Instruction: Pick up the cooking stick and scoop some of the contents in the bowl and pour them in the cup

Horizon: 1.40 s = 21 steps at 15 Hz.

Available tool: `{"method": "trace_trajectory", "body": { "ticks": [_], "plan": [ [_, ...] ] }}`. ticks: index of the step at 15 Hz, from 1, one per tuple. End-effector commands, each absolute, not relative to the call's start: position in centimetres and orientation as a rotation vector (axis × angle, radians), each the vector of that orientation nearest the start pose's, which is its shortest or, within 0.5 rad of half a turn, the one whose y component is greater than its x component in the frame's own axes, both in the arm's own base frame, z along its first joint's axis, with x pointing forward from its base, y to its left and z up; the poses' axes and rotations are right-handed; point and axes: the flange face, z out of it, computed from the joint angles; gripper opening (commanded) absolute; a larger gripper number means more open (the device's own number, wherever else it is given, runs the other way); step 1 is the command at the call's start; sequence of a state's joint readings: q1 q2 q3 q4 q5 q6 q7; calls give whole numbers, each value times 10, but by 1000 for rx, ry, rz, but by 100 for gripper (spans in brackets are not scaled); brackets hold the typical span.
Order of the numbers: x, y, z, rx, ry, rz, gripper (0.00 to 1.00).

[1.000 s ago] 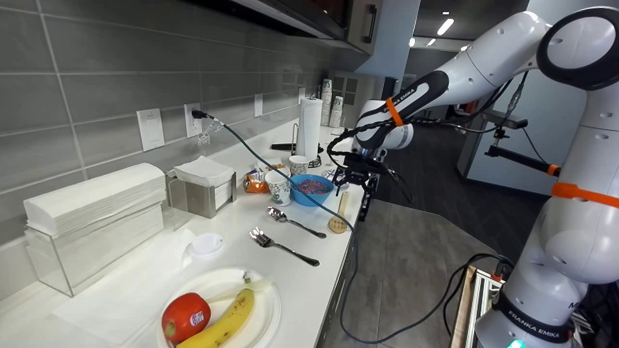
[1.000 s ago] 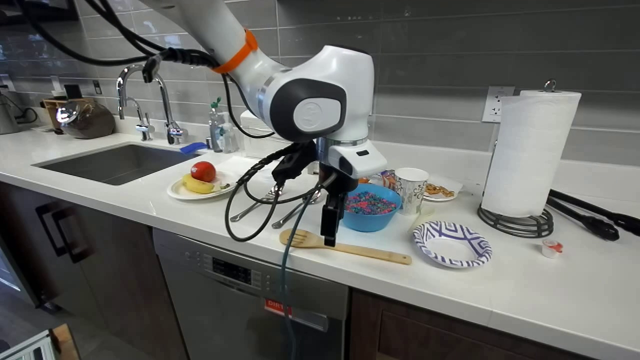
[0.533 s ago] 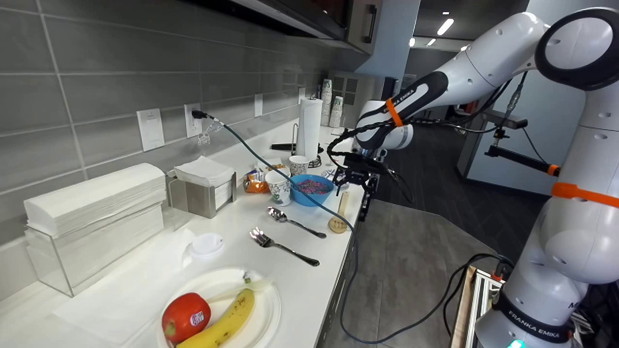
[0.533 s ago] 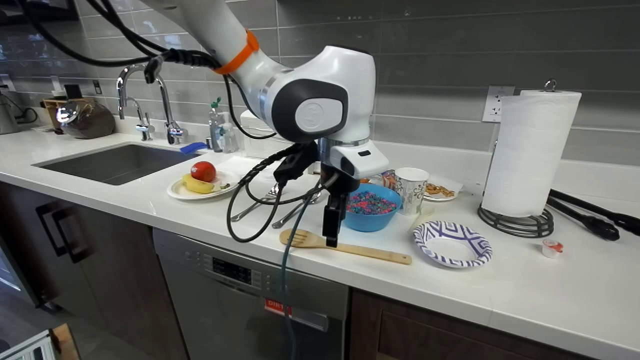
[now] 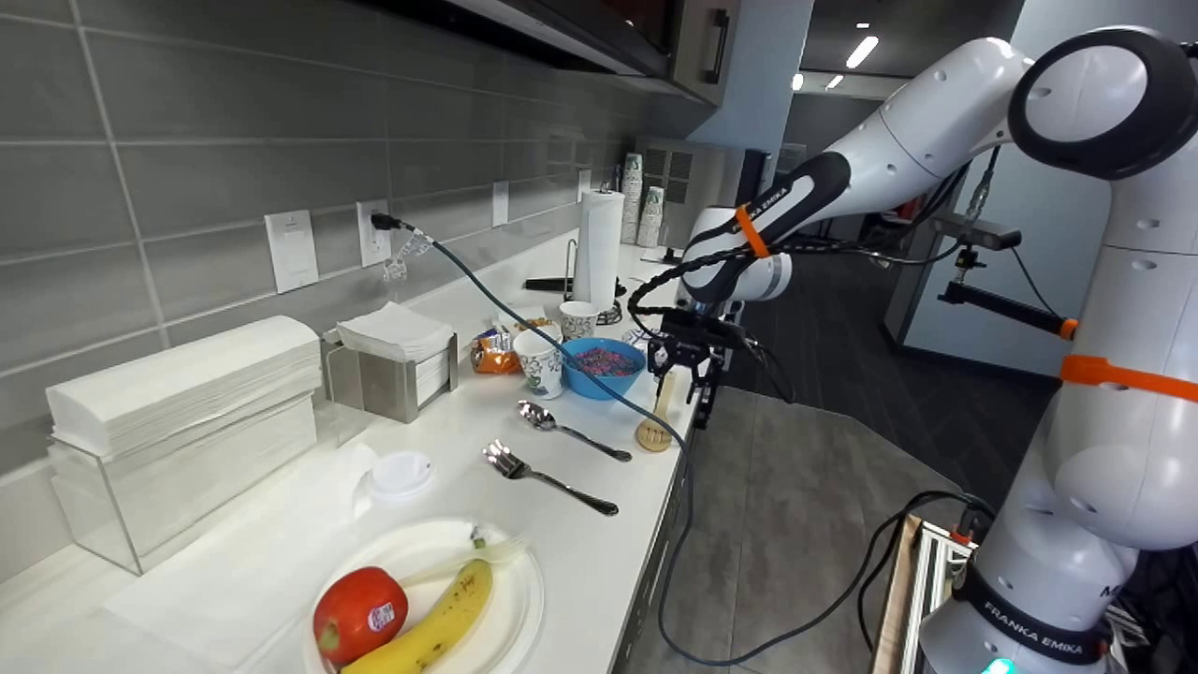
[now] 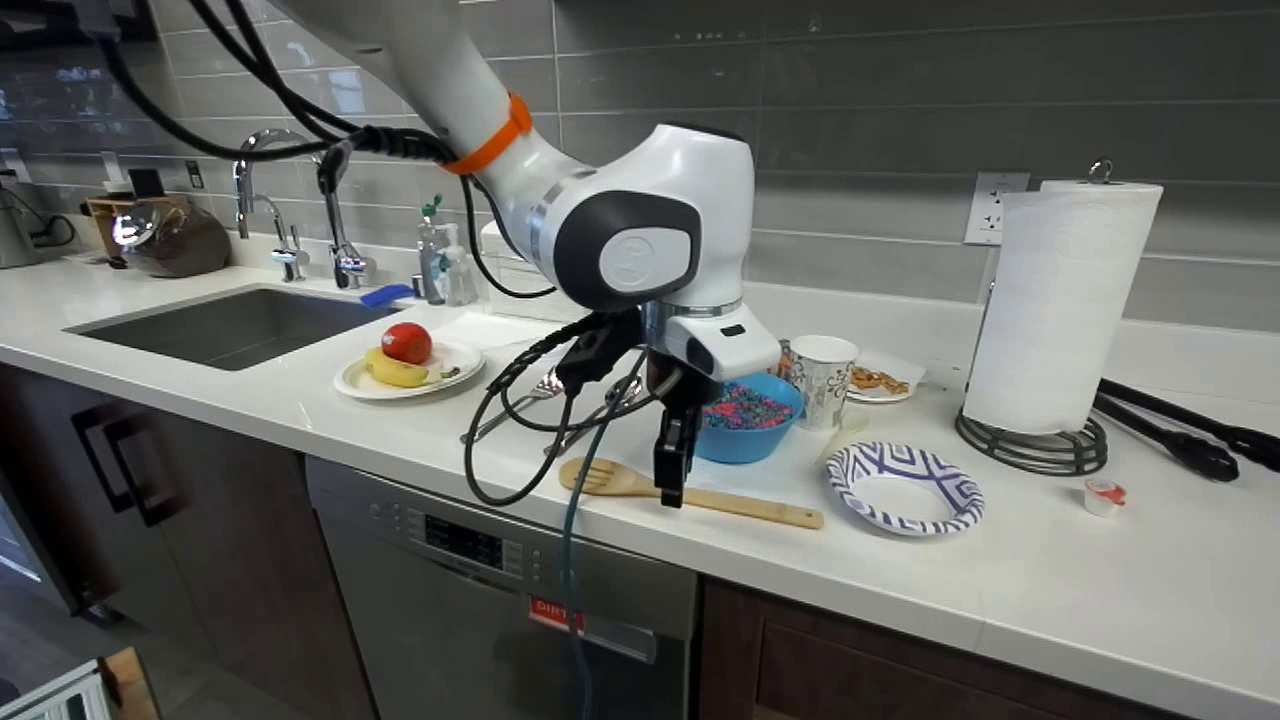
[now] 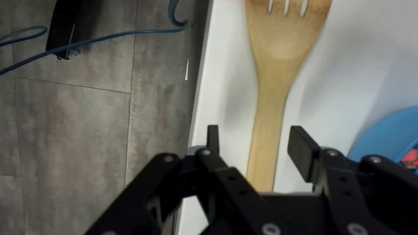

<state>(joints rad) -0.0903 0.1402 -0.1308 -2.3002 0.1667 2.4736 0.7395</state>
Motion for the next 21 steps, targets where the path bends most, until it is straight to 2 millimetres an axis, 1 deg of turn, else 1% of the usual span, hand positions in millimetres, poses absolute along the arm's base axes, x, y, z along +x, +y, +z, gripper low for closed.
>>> {"method": "trace_trajectory", "body": {
  "ticks": [1, 5, 7, 8, 10, 11, 12, 13, 14, 16, 17, 18, 19, 20, 21],
  "plan": [
    [526, -119, 279, -2627, 1574, -70, 53],
    [534, -118, 271, -2644, 1560, -94, 62],
    [536, -119, 268, -2652, 1553, -92, 62],
    [537, -119, 267, -2655, 1550, -93, 65],
    [538, -120, 263, -2665, 1542, -80, 67],
    [539, -121, 262, -2668, 1539, -76, 64],
    [539, -121, 260, -2671, 1537, -66, 64],
    [540, -121, 258, -2677, 1534, -59, 61],
    [540, -122, 257, -2679, 1533, -46, 60],
    [539, -122, 256, -2680, 1533, -33, 52],
    [538, -122, 256, -2682, 1536, -20, 44],
    [538, -122, 256, -2683, 1536, -10, 41],
    [536, -121, 254, -2684, 1537, 13, 35],
    [535, -120, 254, -2688, 1534, 24, 18],
    [535, -119, 254, -2688, 1529, 35, 8]
  ]
}}
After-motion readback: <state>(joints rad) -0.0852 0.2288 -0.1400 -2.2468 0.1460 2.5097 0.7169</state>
